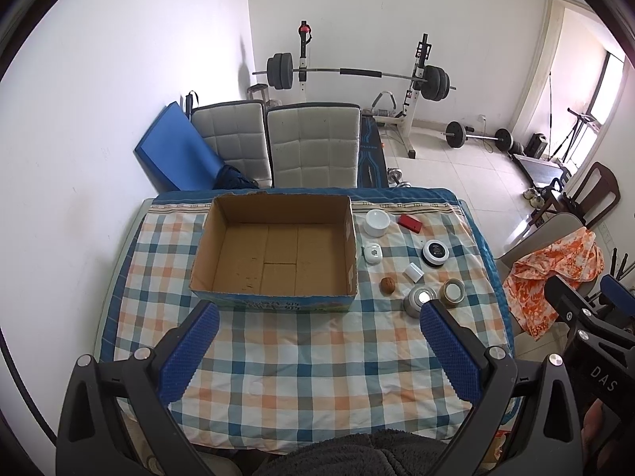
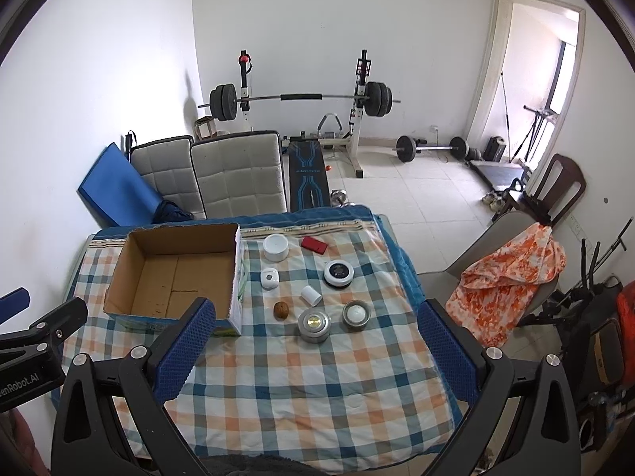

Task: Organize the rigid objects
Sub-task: 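Grasp the silver tin with the left tool while the right tool grasps the jar lid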

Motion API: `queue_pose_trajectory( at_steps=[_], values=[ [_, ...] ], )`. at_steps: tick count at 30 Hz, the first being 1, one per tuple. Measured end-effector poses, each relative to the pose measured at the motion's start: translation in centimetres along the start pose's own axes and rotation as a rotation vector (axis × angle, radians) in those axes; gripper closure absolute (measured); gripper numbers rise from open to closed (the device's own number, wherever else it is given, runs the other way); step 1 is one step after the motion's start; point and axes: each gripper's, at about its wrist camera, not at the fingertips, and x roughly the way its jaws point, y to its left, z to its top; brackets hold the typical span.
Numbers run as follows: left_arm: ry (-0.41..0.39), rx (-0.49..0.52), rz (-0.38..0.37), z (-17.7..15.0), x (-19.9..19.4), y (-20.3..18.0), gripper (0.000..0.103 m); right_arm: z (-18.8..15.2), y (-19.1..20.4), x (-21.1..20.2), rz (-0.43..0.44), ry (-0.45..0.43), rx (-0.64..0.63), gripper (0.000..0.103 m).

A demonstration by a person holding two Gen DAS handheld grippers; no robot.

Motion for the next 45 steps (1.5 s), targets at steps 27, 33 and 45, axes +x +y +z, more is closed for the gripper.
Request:
queue_pose_trajectory(
  at_steps=[27, 33, 45],
  values=[
    [0.644, 0.038, -0.01, -0.8, 41.4, -15.7, 0.0, -6.1, -12.5, 46.5, 0.002, 0.749, 0.234, 0.003],
    [0.668, 0.067, 0.024, -1.8, 43.3, -16.5, 0.0, -8.8, -12.0, 51.3, 0.035, 0.84, 0.267, 0.016],
    [0.702, 0.18, -0.026, -3.4, 43.3, -20.9, 0.0, -11.9, -14.6, 50.6, -0.038, 0.898, 0.146, 0.035]
  ],
)
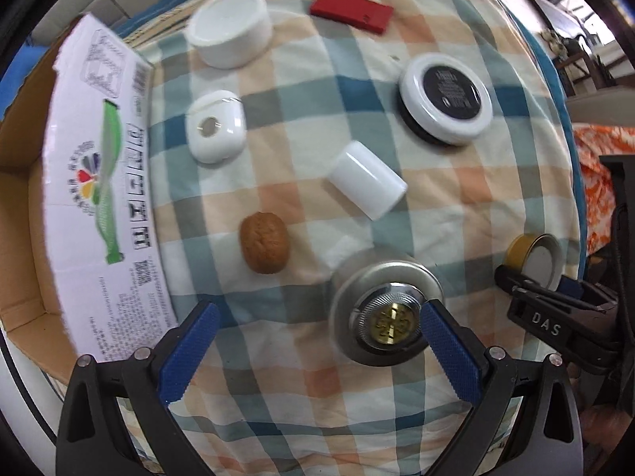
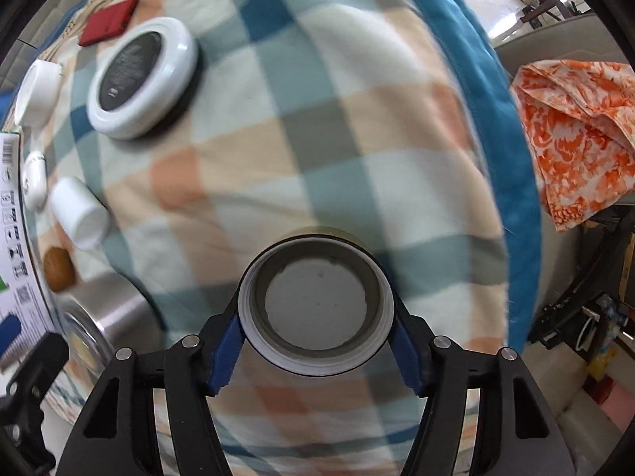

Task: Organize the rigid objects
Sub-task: 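Grasp the silver tin with the left tool while the right tool grasps the jar lid, then lift the silver tin with the left tool while the right tool lifts the jar lid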

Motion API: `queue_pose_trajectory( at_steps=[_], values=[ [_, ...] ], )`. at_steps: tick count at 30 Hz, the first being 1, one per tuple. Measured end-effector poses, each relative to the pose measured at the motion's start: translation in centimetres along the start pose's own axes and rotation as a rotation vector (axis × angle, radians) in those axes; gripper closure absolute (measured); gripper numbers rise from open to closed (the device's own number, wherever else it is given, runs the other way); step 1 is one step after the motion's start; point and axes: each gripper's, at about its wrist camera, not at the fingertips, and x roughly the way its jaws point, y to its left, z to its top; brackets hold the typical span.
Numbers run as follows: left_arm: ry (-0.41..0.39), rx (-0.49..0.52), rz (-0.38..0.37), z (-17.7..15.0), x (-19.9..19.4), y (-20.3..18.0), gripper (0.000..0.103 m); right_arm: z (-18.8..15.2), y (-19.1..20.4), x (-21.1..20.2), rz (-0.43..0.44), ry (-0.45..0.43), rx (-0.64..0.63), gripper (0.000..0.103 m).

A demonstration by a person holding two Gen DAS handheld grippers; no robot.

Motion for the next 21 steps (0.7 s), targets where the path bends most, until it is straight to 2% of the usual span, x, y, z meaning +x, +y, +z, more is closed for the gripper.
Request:
queue_pose_trajectory(
  at_steps=[5, 10, 12, 13, 15, 21],
  values=[
    [0.051, 0.057, -0.043, -0.4, 1.8, -2.7, 0.0, -1.1, -1.1, 0.3, -0.015, -0.003, -0.006, 0.035],
    [0.077, 0.112, 0.011, 0.4, 3.8, -4.9, 0.001, -1.3, -1.2, -0.8, -0.001, -0.004, 0.011, 0.035],
    [0.097, 0.113, 0.008, 0.8, 5.1, -5.3, 0.011, -0.8, -1.9, -0.5, -0.003, -0.004, 0.012, 0.035],
    [0.109, 0.115, 0.004, 0.7, 5.5, -5.3, 0.023, -0.7, -1.8, -0.4, -0.005, -0.005, 0.011, 0.035],
    [0.128, 0.111, -0.02, 0.6, 6.5, -5.4, 0.032, -0.1, -2.2, 0.1, -0.002, -0.006, 0.013, 0.035],
    [0.139, 0.125, 0.002, 1.2, 10.2, -4.9, 0.032, -0.2, -2.5, 0.3, 0.003, -0.007, 0.024, 0.035]
  ],
)
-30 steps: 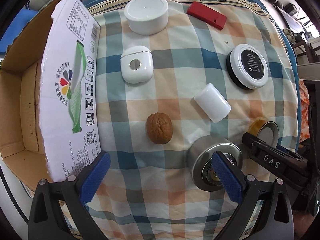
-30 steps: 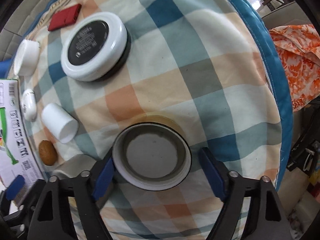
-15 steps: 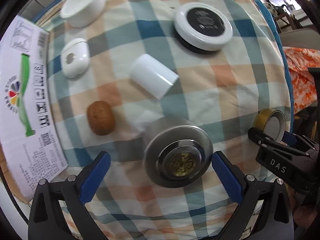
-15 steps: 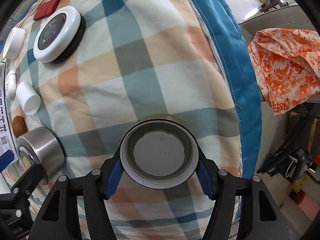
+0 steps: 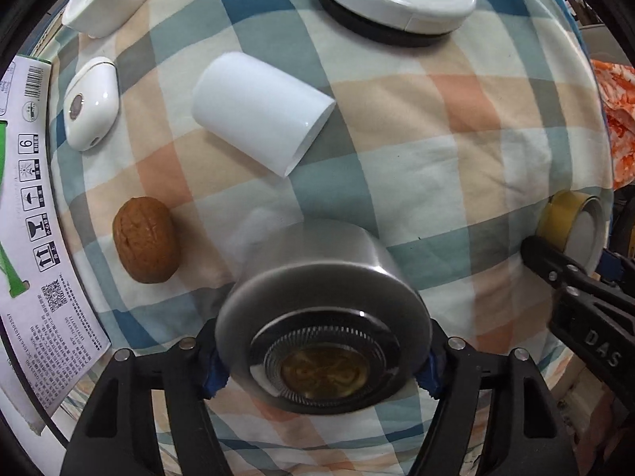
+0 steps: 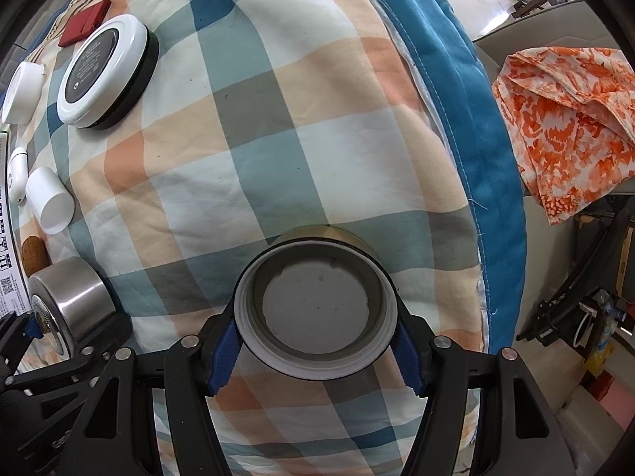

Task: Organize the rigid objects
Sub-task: 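Lift the silver tin with the left tool while the right tool lifts the jar lid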

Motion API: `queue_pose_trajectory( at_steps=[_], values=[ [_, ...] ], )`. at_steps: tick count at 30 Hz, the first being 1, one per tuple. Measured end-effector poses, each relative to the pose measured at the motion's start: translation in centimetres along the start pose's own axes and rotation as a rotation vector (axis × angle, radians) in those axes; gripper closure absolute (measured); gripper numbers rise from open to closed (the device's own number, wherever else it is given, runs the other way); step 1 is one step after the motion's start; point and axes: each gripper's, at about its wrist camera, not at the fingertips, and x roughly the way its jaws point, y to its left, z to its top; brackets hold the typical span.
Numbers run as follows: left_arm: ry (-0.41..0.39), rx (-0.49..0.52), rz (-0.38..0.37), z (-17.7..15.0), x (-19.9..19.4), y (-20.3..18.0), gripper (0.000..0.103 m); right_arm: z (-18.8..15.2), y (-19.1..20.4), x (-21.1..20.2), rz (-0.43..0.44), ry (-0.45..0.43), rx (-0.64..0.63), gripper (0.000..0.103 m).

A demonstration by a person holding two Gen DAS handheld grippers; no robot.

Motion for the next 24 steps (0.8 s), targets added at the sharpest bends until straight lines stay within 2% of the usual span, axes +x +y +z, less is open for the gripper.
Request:
queue_pose_trajectory(
  at_steps=[10, 14, 24],
  values=[
    [0.004, -0.001, 0.007, 0.5, 2.7, -0.9, 0.029, -0.1, -0.3, 0.0, 0.002, 0.0, 0.014, 0.034],
    [-0.013, 0.001, 0.014, 0.0, 1.0, -2.7, 0.035, -0.3, -0.1, 0.0, 0.0, -0.003, 0.017, 0.036],
    [-0.099, 0.007, 0.041, -2.8, -0.8, -1.6, 0.036, -1.5, 0.5, -1.1, 0.022, -0.023, -0.005, 0.037]
  ],
)
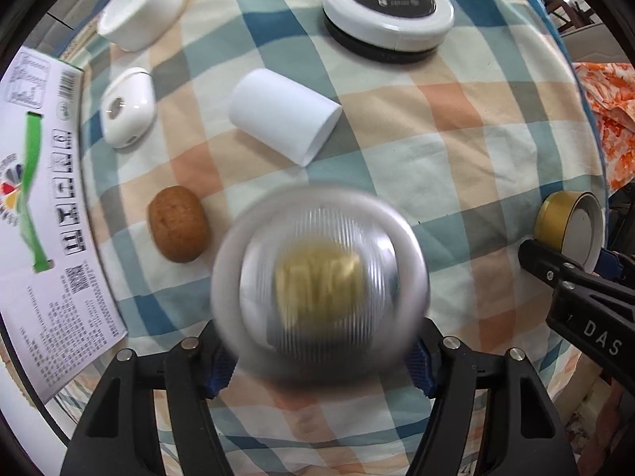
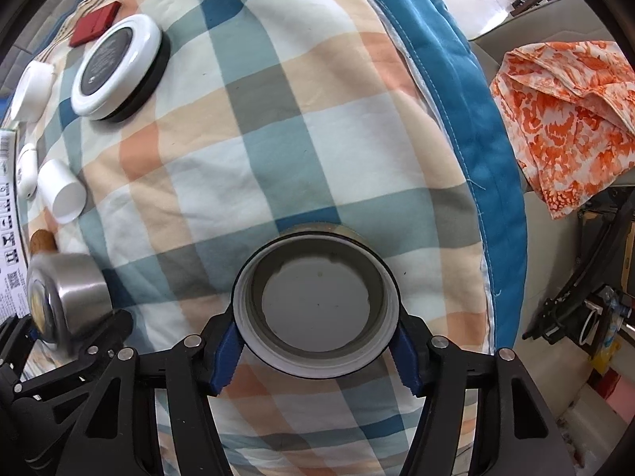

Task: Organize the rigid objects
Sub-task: 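Lift the silver tin with the left tool while the right tool lifts the jar lid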

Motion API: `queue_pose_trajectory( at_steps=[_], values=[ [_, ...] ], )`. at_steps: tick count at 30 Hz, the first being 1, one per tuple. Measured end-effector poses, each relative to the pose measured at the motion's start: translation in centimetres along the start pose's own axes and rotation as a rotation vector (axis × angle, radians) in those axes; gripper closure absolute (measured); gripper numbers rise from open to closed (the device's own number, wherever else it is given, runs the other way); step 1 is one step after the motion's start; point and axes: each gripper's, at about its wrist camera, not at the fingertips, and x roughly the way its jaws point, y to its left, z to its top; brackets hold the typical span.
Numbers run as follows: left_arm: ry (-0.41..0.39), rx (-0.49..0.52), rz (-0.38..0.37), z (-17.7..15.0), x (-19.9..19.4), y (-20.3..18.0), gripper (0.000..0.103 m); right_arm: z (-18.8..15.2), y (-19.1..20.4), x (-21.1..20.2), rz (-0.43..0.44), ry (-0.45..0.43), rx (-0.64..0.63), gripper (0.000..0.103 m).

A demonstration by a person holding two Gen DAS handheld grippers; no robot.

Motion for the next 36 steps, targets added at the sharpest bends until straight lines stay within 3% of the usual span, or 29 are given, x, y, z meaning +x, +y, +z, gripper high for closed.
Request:
queue_pose_trajectory(
  at_steps=[2, 4, 7, 9, 11, 12, 15, 18, 20, 23, 28, 30, 31, 36],
  values=[
    [-0.027, 0.0, 0.0, -0.6, -0.7, 0.5, 0.057, -0.4, 0.3, -0.5, 0.009, -0.011, -0.01, 0.037],
    [-0.048, 0.0, -0.003, -0.7, -1.2, 0.9, 0.057, -0.7, 0.8, -0.9, 0.007, -0.026, -0.029, 0.037],
    [0.006, 0.048, 0.022, -0.2, -0.5, 1.5, 0.056, -1.0, 1.7, -0.8, -0.003, -0.022, -0.052, 0.037],
    [0.041, 0.03, -0.029, 1.4, 1.3, 1.4, 0.051, -0.9, 1.7, -0.8, 0.004, -0.018, -0.047, 0.037],
    [0.085, -0.011, -0.128, 1.6, 2.9, 2.2, 0.04, -0.7, 1.6, -0.8, 0.024, -0.011, -0.036, 0.037],
    [0.101, -0.033, -0.164, 1.7, 3.4, 2.7, 0.039, -0.6, 1.6, -0.9, 0.029, -0.009, -0.034, 0.037],
    [0.1, -0.108, -0.267, 1.2, 3.2, 5.0, 0.039, -0.1, 1.2, -1.1, 0.042, -0.011, -0.028, 0.037],
    [0.091, -0.159, -0.324, 0.7, 2.8, 6.3, 0.03, 0.2, 1.0, -1.4, 0.058, -0.013, -0.017, 0.037],
    [0.078, -0.155, -0.31, 0.4, 1.7, 6.3, 0.029, 0.5, 0.7, -1.4, 0.063, -0.011, -0.007, 0.037],
    [0.083, -0.152, -0.299, 2.5, 0.1, 5.6, 0.027, 0.6, 0.6, -1.2, 0.074, -0.004, 0.006, 0.037],
    [0.114, -0.096, -0.213, 5.2, 2.3, 3.4, 0.026, 0.4, 0.1, -0.5, 0.074, 0.006, 0.011, 0.036],
    [0.1, -0.094, -0.199, 5.4, 2.9, 2.9, 0.028, 0.4, -0.1, -0.1, 0.071, 0.01, 0.01, 0.037],
    [0.082, -0.089, -0.186, 5.3, 2.8, 3.0, 0.035, 0.4, -0.1, -0.1, 0.071, 0.012, 0.01, 0.037],
    [0.052, -0.032, -0.15, 5.1, 2.1, 2.9, 0.037, 0.0, 0.3, 0.3, 0.061, 0.018, -0.006, 0.037]
  ],
)
